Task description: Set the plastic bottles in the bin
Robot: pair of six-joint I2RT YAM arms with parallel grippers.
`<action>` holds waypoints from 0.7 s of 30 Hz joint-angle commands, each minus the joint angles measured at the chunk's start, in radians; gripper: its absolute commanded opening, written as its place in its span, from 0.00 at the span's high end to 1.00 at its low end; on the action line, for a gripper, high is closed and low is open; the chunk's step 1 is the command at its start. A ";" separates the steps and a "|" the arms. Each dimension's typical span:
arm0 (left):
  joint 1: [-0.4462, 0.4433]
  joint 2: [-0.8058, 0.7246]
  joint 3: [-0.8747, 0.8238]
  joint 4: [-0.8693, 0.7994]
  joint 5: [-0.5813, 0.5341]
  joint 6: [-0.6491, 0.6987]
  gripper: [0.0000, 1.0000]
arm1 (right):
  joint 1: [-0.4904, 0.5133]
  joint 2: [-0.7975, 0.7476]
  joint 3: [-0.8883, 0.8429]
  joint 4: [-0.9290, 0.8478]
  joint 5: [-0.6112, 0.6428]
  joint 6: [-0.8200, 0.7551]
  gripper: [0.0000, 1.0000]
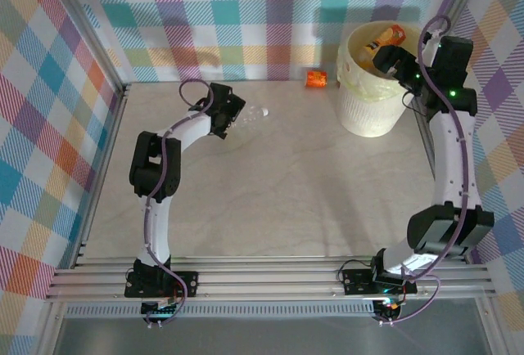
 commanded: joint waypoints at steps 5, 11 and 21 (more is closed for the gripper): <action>0.011 0.037 -0.110 0.245 0.047 -0.197 0.02 | -0.001 -0.077 -0.055 0.054 -0.041 0.005 0.00; 0.011 0.054 -0.165 0.396 0.060 -0.243 0.27 | 0.004 -0.137 -0.131 0.076 -0.054 0.032 0.00; 0.009 -0.036 -0.300 0.551 0.100 -0.216 0.51 | 0.081 -0.212 -0.285 0.216 -0.208 0.010 0.00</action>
